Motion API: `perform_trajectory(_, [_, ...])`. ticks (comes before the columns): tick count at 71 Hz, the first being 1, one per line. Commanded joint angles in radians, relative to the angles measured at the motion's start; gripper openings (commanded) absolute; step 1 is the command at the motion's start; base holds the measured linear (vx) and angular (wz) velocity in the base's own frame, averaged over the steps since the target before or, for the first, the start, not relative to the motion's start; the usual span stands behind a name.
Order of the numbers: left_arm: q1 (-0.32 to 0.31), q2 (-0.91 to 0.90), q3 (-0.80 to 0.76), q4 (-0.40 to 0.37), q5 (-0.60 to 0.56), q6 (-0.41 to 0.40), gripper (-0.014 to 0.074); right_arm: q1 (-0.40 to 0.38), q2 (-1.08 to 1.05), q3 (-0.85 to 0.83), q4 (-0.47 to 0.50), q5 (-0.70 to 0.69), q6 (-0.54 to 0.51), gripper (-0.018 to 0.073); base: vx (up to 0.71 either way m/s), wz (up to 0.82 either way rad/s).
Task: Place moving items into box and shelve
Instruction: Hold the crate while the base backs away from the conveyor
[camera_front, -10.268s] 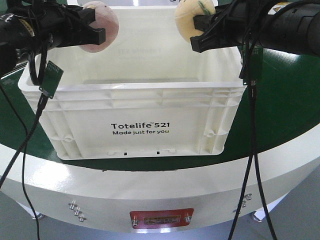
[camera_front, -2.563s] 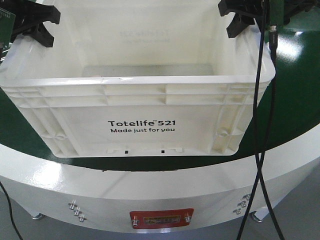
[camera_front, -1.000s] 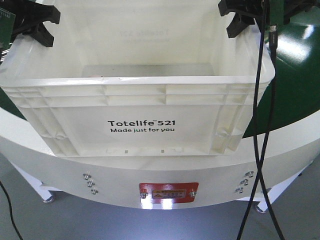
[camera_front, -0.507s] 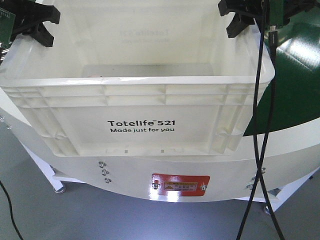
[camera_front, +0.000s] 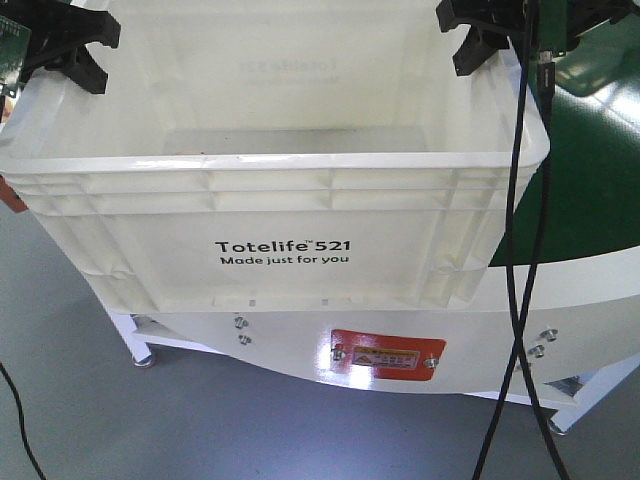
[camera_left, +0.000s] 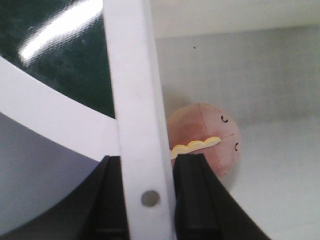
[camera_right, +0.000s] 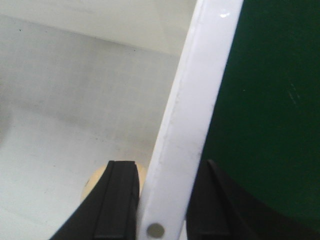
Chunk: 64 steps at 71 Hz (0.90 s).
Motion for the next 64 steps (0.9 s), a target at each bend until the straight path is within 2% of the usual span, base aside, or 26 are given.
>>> perform_trajectory(1, [-0.017, -0.064, -0.044, -0.148, -0.124, 0.010, -0.0017, 0.017, -0.069, -0.045, 0.165, -0.097, -0.035, -0.0012, -0.06, 0.16])
perform_trajectory(64, [-0.017, -0.064, -0.044, -0.148, -0.124, 0.010, -0.0017, 0.017, -0.069, -0.045, 0.165, -0.096, -0.035, -0.0012, -0.07, 0.27])
